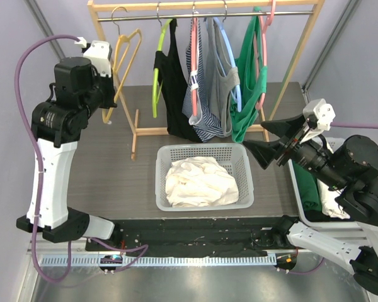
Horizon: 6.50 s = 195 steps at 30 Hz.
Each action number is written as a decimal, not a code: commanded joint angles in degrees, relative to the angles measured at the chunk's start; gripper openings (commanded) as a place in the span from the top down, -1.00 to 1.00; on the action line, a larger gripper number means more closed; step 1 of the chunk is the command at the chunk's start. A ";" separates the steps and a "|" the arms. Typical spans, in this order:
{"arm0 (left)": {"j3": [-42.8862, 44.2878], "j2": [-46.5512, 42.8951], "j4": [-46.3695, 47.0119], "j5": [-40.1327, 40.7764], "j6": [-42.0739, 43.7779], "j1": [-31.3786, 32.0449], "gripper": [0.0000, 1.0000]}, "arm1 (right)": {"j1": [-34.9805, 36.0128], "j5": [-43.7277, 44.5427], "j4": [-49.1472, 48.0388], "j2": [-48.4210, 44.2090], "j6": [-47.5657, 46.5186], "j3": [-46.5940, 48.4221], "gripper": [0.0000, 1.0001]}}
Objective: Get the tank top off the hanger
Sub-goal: Place the hanger at the clothesline, then pick up the hanger from the clothesline.
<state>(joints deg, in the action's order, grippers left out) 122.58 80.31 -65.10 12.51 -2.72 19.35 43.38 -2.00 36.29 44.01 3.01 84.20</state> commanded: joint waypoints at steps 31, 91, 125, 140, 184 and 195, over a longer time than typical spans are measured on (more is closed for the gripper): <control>-3.84 -3.68 14.91 5.50 -7.03 -0.55 0.99 | -0.13 -2.75 -4.30 -0.68 0.25 -5.10 -0.58; -7.89 4.05 28.45 35.91 -14.33 15.36 1.00 | -0.13 -6.26 -4.30 -2.96 1.30 -8.70 -0.39; -17.03 4.59 32.14 39.43 1.66 19.75 1.00 | -0.13 -8.55 -3.69 -4.55 4.20 -5.54 -0.31; -16.76 3.45 37.24 43.47 6.59 20.20 1.00 | -0.13 -9.42 -3.60 -3.93 4.64 -5.02 -0.29; -1.84 -4.73 27.57 21.25 6.76 12.64 -0.91 | -0.13 -9.17 -4.56 -2.52 6.05 -6.24 -0.31; 13.99 6.43 20.36 -5.14 5.18 12.99 -0.99 | -0.13 -5.12 -9.48 -2.96 8.85 -11.95 -0.32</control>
<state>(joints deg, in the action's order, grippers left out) 135.31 82.50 -42.52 14.15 2.98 32.18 43.38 -8.62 31.90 41.04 9.47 73.21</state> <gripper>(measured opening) 0.996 0.661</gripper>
